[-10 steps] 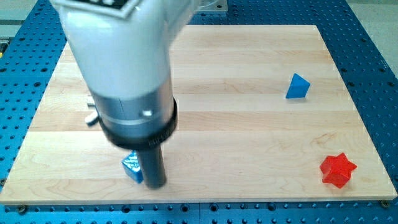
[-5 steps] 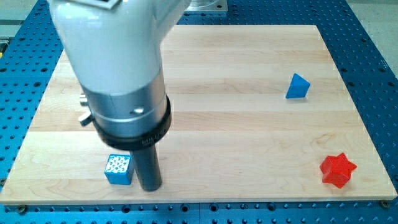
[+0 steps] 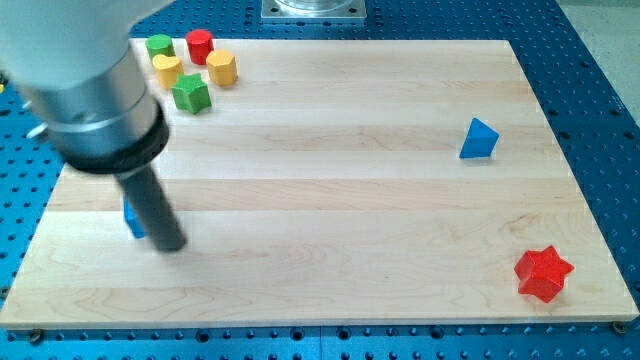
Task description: Slide the blue cube into the heart
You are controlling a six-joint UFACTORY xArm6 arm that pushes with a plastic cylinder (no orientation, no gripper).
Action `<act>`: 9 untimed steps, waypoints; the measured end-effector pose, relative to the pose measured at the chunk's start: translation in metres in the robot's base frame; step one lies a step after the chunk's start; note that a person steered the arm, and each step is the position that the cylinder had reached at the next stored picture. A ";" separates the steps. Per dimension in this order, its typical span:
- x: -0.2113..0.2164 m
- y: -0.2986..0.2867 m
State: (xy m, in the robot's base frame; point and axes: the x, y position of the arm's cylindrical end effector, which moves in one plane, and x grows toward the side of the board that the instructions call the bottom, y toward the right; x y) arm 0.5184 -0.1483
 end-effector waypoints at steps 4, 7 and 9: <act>-0.089 -0.035; -0.046 -0.095; -0.149 -0.043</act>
State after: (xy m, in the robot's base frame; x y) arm 0.3690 -0.1911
